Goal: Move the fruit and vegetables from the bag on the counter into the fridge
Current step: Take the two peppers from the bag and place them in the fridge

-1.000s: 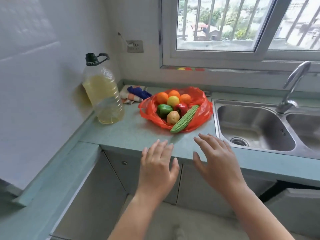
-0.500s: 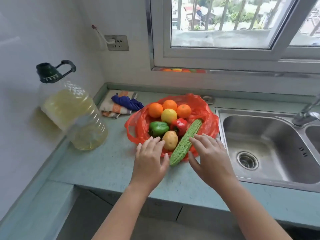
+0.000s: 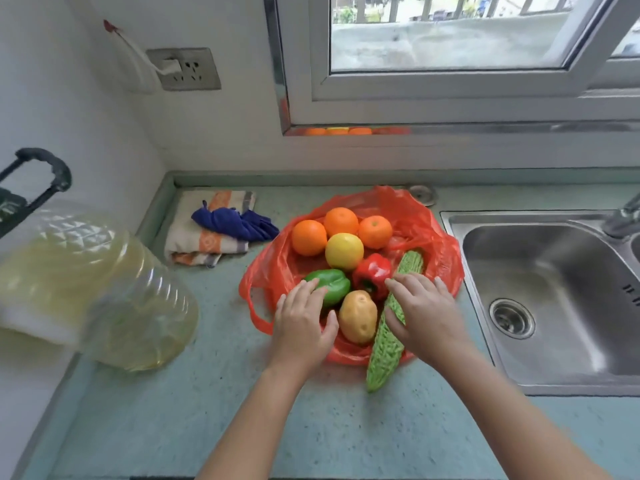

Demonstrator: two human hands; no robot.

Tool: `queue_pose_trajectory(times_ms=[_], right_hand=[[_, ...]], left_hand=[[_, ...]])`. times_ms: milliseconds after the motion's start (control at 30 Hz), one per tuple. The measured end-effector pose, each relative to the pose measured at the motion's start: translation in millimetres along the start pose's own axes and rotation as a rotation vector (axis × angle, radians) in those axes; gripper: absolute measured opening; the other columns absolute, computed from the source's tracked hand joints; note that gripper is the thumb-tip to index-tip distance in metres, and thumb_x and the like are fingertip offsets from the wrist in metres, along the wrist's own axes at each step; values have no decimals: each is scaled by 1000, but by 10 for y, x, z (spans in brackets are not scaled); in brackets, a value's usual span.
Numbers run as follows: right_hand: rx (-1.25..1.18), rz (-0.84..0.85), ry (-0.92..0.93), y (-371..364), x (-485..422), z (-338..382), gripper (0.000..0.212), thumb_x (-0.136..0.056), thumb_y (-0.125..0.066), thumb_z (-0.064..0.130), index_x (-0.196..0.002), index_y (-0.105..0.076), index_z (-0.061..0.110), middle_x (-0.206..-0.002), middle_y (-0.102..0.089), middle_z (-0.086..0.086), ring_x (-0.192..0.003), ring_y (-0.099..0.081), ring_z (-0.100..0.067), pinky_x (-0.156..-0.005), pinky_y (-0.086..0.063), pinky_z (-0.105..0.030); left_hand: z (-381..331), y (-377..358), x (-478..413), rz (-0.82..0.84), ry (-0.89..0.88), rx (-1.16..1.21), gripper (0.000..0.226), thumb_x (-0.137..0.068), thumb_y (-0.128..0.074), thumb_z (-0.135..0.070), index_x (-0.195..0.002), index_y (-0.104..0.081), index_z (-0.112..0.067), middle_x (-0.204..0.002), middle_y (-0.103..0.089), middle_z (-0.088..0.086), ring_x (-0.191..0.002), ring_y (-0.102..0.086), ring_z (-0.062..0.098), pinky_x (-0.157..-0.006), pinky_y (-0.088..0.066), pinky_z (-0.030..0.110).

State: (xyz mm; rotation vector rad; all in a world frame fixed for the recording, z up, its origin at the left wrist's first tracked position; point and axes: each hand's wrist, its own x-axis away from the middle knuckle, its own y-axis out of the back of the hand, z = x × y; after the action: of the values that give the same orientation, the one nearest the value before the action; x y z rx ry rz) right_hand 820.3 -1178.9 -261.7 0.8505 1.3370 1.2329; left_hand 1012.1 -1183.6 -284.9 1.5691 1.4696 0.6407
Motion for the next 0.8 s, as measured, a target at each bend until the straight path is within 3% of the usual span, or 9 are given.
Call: queue_pose_trajectory(times_ms=[133,333,467,633,800], right_hand=[[-5,86,36,-159,-213,-164,50,-60,-80,24,-106,-66,9,-104,-68,-11,-99,-64,-33,-80,-47,-58],[-27,278,176,-380,-504,-451,65,-61,-81,27,-120,-59,11,-123,-61,-12,-115,-55,-36,-86,-44,-59],[-45,345,265,-504,-653,-590,68,-64,-78,28,-126,-53,14,-132,-53,-10,-124,-47,-36,-93,-40,-57],[-62,448,324,-596,-835,-720,76,-77,-67,29,-142,-29,22,-150,-29,-3,-140,-21,-26,-110,-22,-49],[-23,552,365,-618,-1020,-786,83,-81,-62,31,-146,-11,30,-154,-12,5,-142,-8,-18,-113,-14,-43]], left_hand=[[112,-136,-156,55,39,-7,52,-77,-41,-37,-114,-63,-8,-122,-60,13,-115,-54,32,-95,-41,52],[227,-290,-248,89,166,-36,52,-79,-48,-35,-122,-57,-7,-130,-54,16,-121,-48,33,-99,-37,53],[266,-364,-309,98,226,-28,53,-84,-58,-30,-132,-48,-11,-139,-44,13,-128,-39,31,-106,-27,45],[298,-421,-412,152,241,3,65,-86,-56,-41,-141,-32,-18,-147,-31,4,-134,-27,20,-109,-20,35],[336,-500,-482,196,256,25,78,-81,-59,-50,-144,-22,-21,-146,-29,0,-135,-24,15,-109,-20,34]])
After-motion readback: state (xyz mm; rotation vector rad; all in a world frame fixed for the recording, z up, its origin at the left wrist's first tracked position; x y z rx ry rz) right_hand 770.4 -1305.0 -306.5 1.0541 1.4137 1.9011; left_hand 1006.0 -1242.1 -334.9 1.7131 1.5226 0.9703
